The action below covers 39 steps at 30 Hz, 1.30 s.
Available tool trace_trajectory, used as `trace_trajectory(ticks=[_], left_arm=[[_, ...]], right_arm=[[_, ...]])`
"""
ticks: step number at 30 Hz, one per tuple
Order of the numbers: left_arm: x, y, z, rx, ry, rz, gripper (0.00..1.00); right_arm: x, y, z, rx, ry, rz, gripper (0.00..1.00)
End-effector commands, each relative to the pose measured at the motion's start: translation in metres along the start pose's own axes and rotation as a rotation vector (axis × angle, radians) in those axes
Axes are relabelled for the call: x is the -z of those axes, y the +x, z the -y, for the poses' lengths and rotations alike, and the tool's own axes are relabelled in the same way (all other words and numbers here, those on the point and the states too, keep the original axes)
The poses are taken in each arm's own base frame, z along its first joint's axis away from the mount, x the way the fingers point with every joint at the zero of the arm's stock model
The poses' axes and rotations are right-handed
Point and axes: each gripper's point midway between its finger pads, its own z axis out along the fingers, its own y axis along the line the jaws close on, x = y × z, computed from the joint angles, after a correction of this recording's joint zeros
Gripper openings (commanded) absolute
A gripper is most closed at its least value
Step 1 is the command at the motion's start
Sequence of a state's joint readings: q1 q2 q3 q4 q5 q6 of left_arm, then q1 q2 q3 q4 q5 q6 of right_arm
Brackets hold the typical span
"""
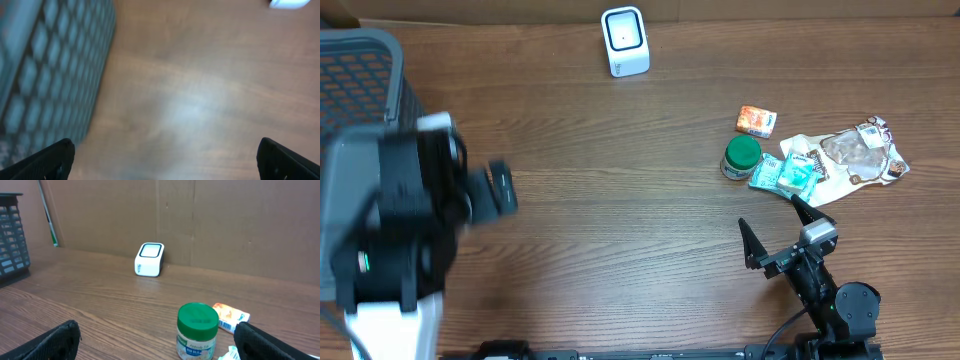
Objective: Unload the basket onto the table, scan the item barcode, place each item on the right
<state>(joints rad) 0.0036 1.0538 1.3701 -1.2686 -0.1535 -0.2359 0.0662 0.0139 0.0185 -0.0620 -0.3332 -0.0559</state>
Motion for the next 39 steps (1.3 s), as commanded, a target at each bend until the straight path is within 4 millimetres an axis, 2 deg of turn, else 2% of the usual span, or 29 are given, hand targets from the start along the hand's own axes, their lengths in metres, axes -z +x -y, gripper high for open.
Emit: trace_trajectory(ticks=[1,4,7,11,14,19,26,33,39], left_arm=[[-0.009,0.059,-0.015,0.005,-0.021,-0.052,1.0],[-0.007,0.088,-0.026,-0.014,-0.048,-0.053,1.0],[0.002,0.088,-0.03,-0.012,-0.043,0.022,1.0],[0.014,0.07,-0.028,0.012,-0.011,0.175,1.0],[0.015,0.053,-0.019,0.031,0.05,0.322,1.0],[-0.002,0.045,-0.001,0.006,0.153,0.523,1.0],[-0.034,0.046,0.015,-0.003,0.247,0.726,0.99],[-0.059,0.053,0.021,0.001,0.29,0.829,1.0],[-0.08,0.068,0.019,0.004,0.279,0.843,0.99]], right_arm=[[0.0,0.001,0.002,-0.002,0.009,0.006,1.0],[0.0,0.001,0.002,-0.002,0.009,0.006,1.0],[0.0,0.001,0.002,-0.002,0.009,0.006,1.0],[0.0,0.001,0.002,-0.002,0.009,0.006,1.0],[0.0,0.001,0.002,-0.002,0.009,0.006,1.0],[0.0,0.001,0.002,-0.002,0.009,0.006,1.0],[0.0,0.001,0.002,-0.002,0.009,0.006,1.0],[0.0,0.001,0.002,-0.002,0.009,0.006,1.0],[0.0,0.001,0.002,-0.002,0.009,0.006,1.0]])
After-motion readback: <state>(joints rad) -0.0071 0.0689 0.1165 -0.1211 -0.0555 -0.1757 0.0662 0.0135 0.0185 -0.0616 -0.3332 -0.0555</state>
